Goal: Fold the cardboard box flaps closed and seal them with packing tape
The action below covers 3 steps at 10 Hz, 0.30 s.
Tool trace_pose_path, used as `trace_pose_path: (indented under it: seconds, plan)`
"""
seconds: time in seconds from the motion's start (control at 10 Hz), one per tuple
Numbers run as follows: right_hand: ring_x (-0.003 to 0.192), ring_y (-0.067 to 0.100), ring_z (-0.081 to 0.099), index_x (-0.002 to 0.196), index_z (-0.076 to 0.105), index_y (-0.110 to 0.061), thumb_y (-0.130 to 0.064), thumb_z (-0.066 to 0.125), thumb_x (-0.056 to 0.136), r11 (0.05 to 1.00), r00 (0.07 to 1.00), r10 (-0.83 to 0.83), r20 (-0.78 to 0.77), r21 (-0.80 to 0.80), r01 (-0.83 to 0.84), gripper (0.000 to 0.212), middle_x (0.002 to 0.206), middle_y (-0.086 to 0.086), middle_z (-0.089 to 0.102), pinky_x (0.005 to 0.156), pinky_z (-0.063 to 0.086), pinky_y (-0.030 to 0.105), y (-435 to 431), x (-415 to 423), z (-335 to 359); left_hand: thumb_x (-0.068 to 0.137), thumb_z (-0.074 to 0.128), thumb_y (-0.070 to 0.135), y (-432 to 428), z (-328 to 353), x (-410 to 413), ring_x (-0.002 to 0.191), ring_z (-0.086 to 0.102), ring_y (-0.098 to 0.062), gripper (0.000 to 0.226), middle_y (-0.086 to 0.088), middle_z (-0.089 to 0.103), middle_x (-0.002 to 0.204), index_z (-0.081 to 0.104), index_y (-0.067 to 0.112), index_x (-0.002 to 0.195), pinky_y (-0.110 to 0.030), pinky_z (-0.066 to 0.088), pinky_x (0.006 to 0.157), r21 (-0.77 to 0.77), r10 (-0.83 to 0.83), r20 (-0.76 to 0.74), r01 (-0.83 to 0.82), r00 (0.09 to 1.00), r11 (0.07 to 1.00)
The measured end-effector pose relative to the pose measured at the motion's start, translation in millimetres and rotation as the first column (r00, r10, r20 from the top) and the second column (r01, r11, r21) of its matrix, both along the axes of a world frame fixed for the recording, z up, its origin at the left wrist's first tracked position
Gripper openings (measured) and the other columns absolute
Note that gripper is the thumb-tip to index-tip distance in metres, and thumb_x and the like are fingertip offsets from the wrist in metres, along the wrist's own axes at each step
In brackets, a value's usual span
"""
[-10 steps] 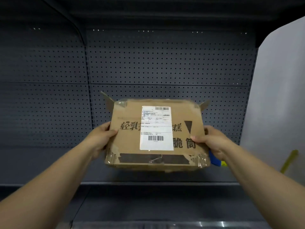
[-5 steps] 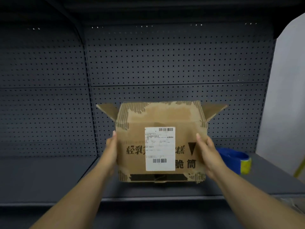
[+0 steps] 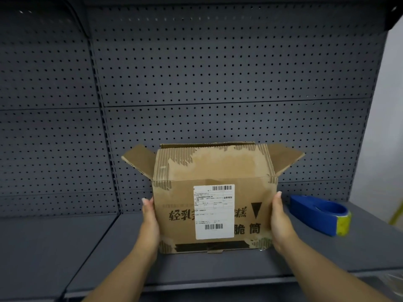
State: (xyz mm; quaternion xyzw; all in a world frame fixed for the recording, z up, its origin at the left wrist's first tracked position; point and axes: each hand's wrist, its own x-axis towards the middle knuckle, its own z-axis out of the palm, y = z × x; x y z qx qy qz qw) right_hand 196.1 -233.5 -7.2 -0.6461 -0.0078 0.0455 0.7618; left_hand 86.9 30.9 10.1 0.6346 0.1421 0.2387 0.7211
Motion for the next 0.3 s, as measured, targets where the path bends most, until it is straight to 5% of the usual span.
trace_pose_path:
  seconds: [0.2,0.3]
  plan:
    - [0.132,0.03,0.039,0.142,0.036,-0.02,-0.093,0.026,0.054,0.989,0.998,-0.017,-0.061,-0.145,0.008,0.115,0.144,0.011,0.044,0.111,0.026,0.052,-14.7,-11.9,40.1,0.077,0.018,0.074,-3.2,4.7,-9.7,0.122,0.047,-0.016,0.076,0.008,0.057,0.124,0.038,0.032,0.137,-0.04,0.033,0.106,-0.003,-0.018,-0.014,0.018,1.0,1.0]
    - [0.132,0.029,0.038,0.144,0.031,-0.012,-0.073,0.029,0.081,0.981,0.995,-0.1,0.018,-0.165,0.102,0.088,0.147,0.014,0.038,0.111,0.027,0.049,-45.1,-36.4,97.2,0.085,0.018,0.071,-7.0,21.2,-22.3,0.137,0.031,-0.021,0.074,0.0,0.034,0.149,0.029,0.027,0.144,-0.044,0.024,0.11,0.079,0.169,-0.044,-0.165,0.985,0.983]
